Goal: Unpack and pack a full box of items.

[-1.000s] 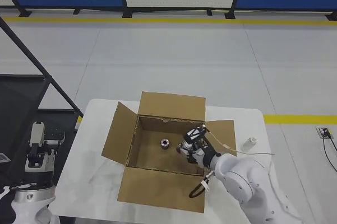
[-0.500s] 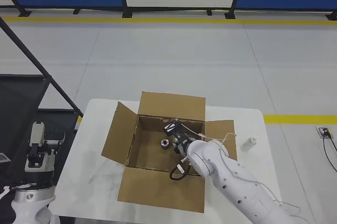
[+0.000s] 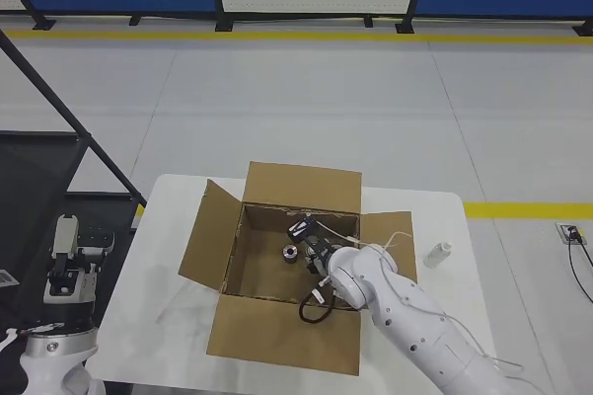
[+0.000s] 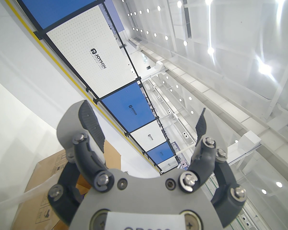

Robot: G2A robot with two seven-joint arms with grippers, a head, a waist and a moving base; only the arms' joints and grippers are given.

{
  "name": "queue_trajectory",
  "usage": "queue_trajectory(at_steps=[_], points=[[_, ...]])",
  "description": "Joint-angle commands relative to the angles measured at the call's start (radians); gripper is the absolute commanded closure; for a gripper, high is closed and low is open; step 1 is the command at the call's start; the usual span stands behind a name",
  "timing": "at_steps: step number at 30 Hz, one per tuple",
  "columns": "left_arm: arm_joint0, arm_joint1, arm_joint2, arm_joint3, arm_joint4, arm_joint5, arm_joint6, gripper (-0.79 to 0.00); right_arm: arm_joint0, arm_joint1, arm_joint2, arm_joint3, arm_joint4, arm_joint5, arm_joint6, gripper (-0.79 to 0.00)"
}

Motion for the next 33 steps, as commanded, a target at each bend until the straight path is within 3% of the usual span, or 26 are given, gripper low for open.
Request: queue_trajectory(at_steps=[1,18,22,26,30,31,33], points=[[0.0,0.0,0.0,0.0,0.0,0.0,0.0,-0.785,-0.002,0.0,0.009,-0.001,0.003,-0.01,-0.001,-0.332],[0.0,0.0,0.0,0.0,0.0,0.0,0.0,-0.785,-0.048,0.019,0.117,-0.078,-0.034,-0.069,0.032,-0.422],[0.0,0.0,0.0,0.0,0.0,0.0,0.0,-0.785,-0.08,0.034,0.174,-0.152,-0.044,-0.076,0.029,-0.446],[0.0,0.0,0.0,0.0,0.0,0.0,0.0,-0.785,-0.165,0.066,0.302,-0.317,-0.054,-0.09,0.024,-0.576],[0.0,0.0,0.0,0.0,0.0,0.0,0.0,-0.785,-0.31,0.107,0.524,-0.524,-0.025,-0.118,0.009,-0.68],[0.0,0.0,0.0,0.0,0.0,0.0,0.0,-0.785,-0.346,0.116,0.588,-0.568,-0.037,-0.101,-0.006,-0.739],[0.0,0.0,0.0,0.0,0.0,0.0,0.0,-0.785,-0.411,0.127,0.703,-0.631,-0.015,-0.065,-0.043,-0.776]])
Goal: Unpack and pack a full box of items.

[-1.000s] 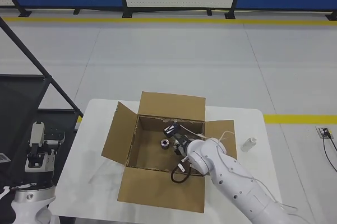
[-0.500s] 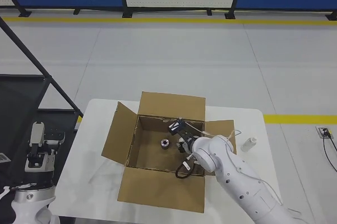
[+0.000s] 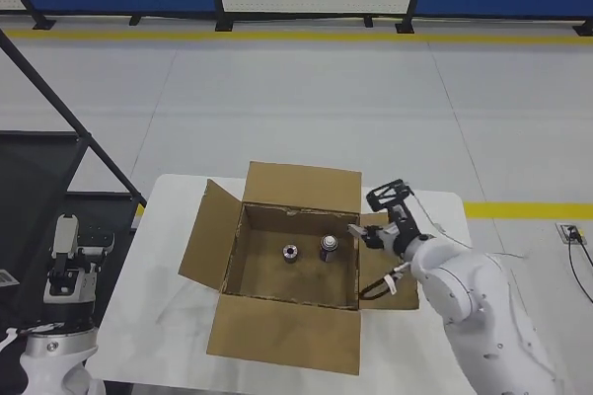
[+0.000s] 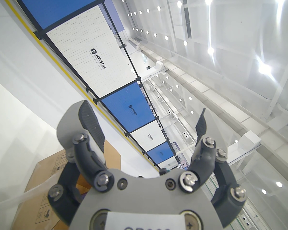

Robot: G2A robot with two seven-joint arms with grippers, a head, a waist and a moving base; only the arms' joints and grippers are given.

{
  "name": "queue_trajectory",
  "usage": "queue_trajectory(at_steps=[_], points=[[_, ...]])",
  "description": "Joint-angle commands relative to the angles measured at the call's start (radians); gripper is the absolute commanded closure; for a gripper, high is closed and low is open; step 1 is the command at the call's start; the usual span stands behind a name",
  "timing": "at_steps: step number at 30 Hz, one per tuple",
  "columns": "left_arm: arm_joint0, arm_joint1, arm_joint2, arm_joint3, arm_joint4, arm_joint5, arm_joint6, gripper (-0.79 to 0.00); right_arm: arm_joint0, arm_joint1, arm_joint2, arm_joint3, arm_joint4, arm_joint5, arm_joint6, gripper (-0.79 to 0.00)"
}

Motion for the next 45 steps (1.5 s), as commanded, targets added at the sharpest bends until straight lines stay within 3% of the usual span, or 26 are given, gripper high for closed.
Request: queue_trajectory(at_steps=[1,5,10,22,24,27,33,35,36,38,45], points=[[0.0,0.0,0.0,0.0,0.0,0.0,0.0,-0.785,-0.056,0.008,0.125,-0.047,0.027,0.028,-0.031,-0.785],[0.0,0.0,0.0,0.0,0.0,0.0,0.0,-0.785,-0.112,0.02,0.253,-0.042,0.049,0.047,-0.053,-0.785],[0.0,0.0,0.0,0.0,0.0,0.0,0.0,-0.785,-0.111,0.031,0.3,0.067,0.054,0.025,-0.01,-0.785],[0.0,0.0,0.0,0.0,0.0,0.0,0.0,-0.785,0.024,0.037,0.192,0.369,-0.036,0.026,0.094,-0.785],[0.0,0.0,0.0,0.0,0.0,0.0,0.0,-0.785,0.044,0.037,0.175,0.404,-0.049,0.033,0.102,-0.671],[0.0,0.0,0.0,0.0,0.0,0.0,0.0,-0.785,0.059,0.037,0.162,0.432,-0.048,0.031,0.102,-0.385],[0.0,0.0,0.0,0.0,0.0,0.0,0.0,-0.785,0.078,0.038,0.142,0.472,-0.055,0.04,0.123,-0.317],[0.0,0.0,0.0,0.0,0.0,0.0,0.0,-0.785,0.083,0.039,0.138,0.483,-0.052,0.043,0.121,-0.105],[0.0,0.0,0.0,0.0,0.0,0.0,0.0,-0.785,0.084,0.039,0.137,0.486,-0.05,0.045,0.12,-0.04],[0.0,0.0,0.0,0.0,0.0,0.0,0.0,-0.785,0.085,0.039,0.141,0.487,-0.045,0.057,0.109,0.0],[0.0,0.0,0.0,0.0,0.0,0.0,0.0,-0.785,0.039,0.048,0.187,0.385,-0.013,0.073,0.07,0.0]])
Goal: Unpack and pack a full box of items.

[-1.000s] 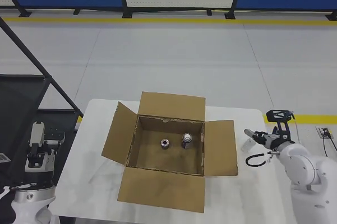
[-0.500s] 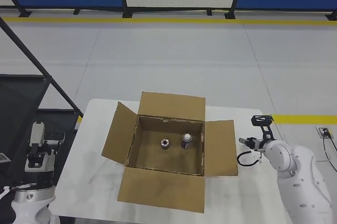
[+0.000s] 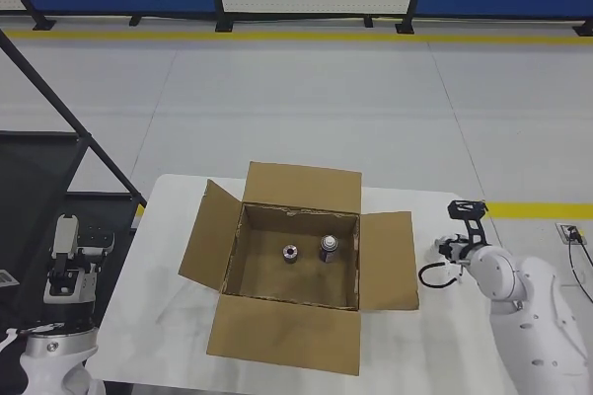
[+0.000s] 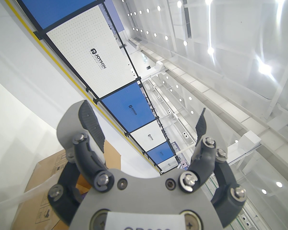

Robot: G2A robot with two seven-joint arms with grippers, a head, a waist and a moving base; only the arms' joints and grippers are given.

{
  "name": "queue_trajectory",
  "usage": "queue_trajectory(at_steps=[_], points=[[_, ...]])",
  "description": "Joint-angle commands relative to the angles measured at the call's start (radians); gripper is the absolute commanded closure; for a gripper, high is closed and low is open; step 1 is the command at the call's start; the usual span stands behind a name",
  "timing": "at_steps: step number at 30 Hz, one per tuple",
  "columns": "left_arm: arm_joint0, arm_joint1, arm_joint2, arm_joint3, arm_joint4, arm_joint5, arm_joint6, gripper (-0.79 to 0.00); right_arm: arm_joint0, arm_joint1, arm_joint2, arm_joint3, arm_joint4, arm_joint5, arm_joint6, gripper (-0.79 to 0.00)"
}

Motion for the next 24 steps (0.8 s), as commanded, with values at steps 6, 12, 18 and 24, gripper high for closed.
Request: queue_trajectory(at_steps=[6,12,18,24], points=[[0.0,0.0,0.0,0.0,0.0,0.0,0.0,-0.785,-0.111,0.009,0.081,-0.252,0.079,0.0,-0.063,0.0],[0.0,0.0,0.0,0.0,0.0,0.0,0.0,-0.785,-0.247,0.007,0.136,-0.521,0.202,-0.006,-0.192,0.0],[0.0,0.0,0.0,0.0,0.0,0.0,0.0,-0.785,-0.354,0.002,0.1,-0.715,0.264,-0.039,-0.316,0.0],[0.0,0.0,0.0,0.0,0.0,0.0,0.0,-0.785,-0.35,0.005,-0.03,-0.767,0.222,-0.138,-0.259,0.0]])
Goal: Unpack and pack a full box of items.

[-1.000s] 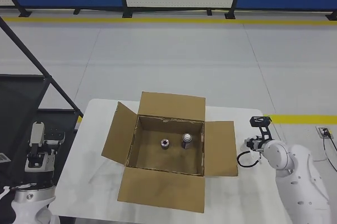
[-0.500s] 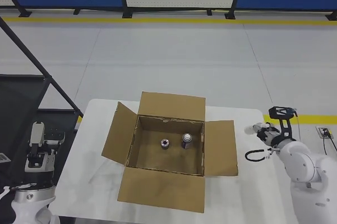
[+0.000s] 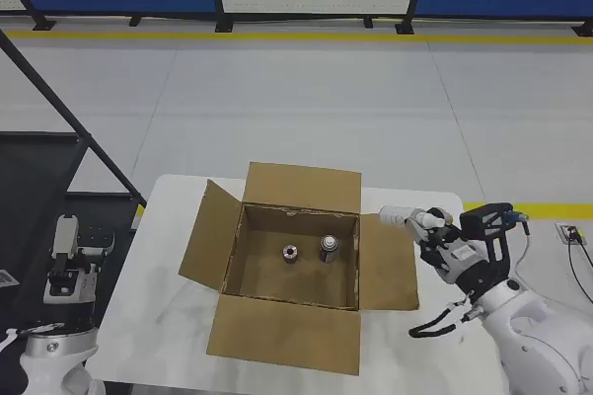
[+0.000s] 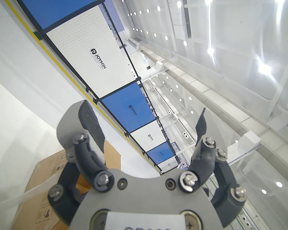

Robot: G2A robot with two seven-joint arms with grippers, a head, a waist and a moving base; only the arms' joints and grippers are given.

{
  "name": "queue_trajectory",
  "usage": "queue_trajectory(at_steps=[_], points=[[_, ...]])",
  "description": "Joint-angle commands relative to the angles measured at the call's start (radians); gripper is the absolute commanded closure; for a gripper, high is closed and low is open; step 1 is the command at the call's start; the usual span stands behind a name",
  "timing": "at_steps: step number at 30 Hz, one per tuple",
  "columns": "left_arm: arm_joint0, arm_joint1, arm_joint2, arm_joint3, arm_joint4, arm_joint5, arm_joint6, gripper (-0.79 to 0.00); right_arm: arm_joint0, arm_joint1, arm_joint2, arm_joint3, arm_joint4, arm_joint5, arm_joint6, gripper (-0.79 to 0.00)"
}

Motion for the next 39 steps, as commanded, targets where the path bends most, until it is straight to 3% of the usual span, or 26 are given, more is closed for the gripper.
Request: queue_trajectory(at_steps=[1,6,16,27,32,39], points=[[0.0,0.0,0.0,0.0,0.0,0.0,0.0,-0.785,0.02,0.0,-0.058,0.007,-0.006,-0.034,0.036,0.0],[0.0,0.0,0.0,0.0,0.0,0.0,0.0,-0.785,0.117,-0.001,-0.209,0.079,-0.054,-0.092,0.165,0.0],[0.0,0.0,0.0,0.0,0.0,0.0,0.0,-0.785,0.363,-0.052,-0.577,0.378,-0.245,0.0,0.243,0.0],[0.0,0.0,0.0,0.0,0.0,0.0,0.0,-0.785,0.551,-0.127,-0.765,0.68,-0.268,0.091,0.27,0.0],[0.0,0.0,0.0,0.0,0.0,0.0,0.0,-0.785,0.589,-0.151,-0.795,0.759,-0.25,0.095,0.276,-0.215],[0.0,0.0,0.0,0.0,0.0,0.0,0.0,-0.785,0.608,-0.17,-0.81,0.815,-0.251,0.09,0.28,-0.369]])
